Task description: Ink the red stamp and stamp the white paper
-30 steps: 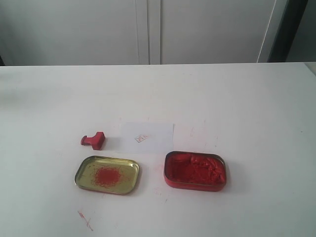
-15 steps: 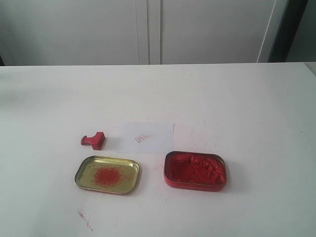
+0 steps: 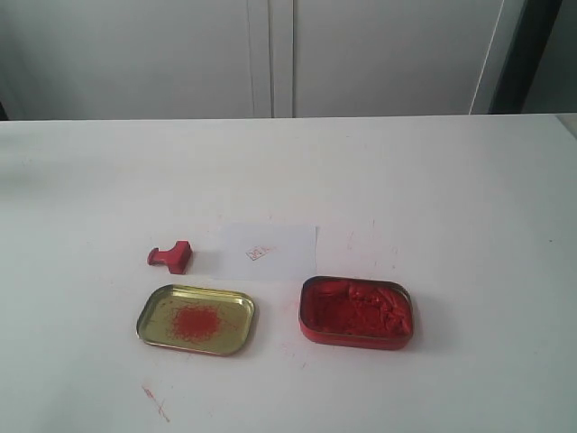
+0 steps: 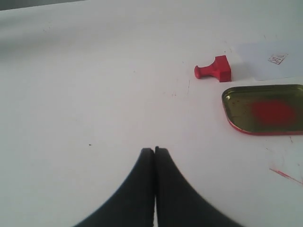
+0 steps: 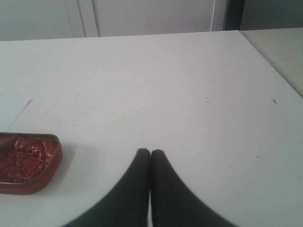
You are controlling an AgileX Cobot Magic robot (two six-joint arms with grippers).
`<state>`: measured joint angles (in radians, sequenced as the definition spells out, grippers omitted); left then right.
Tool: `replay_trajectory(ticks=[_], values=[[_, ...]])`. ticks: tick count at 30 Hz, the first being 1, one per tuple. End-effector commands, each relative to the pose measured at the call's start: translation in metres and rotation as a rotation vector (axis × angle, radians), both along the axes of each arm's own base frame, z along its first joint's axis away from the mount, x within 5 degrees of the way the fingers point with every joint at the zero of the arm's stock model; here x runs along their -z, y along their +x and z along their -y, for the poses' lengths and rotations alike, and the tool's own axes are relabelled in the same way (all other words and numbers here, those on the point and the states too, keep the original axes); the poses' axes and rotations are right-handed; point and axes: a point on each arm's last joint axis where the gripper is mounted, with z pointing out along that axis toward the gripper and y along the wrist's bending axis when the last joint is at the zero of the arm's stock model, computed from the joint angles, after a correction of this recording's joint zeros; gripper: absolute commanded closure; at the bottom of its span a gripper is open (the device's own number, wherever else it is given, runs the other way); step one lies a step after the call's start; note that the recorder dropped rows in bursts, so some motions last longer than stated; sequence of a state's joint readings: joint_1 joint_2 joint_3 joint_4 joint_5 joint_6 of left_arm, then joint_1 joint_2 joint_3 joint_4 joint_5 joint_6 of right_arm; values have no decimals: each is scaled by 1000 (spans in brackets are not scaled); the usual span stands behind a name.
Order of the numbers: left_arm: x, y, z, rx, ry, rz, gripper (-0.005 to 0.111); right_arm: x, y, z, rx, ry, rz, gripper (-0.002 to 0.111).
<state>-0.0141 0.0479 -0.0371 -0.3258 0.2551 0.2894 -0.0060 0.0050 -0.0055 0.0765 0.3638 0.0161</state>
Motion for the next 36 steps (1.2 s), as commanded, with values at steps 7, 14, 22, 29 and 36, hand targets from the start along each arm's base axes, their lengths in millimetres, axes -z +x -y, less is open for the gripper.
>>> replay_trajectory(ticks=[7,14,22,29,36], values=[[10,-2,0,-3,1,15,107,0,0,0,7,7,13,108],[10,-2,-1,-4,25,16,107,0,0,0,7,7,13,108],[12,-2,-9,-110,1,-13,107,0,0,0,7,7,13,108],[12,-2,-10,-132,-27,-16,107,0,0,0,8,7,13,108],[12,-2,-11,-141,-37,-18,107,0,0,0,8,7,13,108]])
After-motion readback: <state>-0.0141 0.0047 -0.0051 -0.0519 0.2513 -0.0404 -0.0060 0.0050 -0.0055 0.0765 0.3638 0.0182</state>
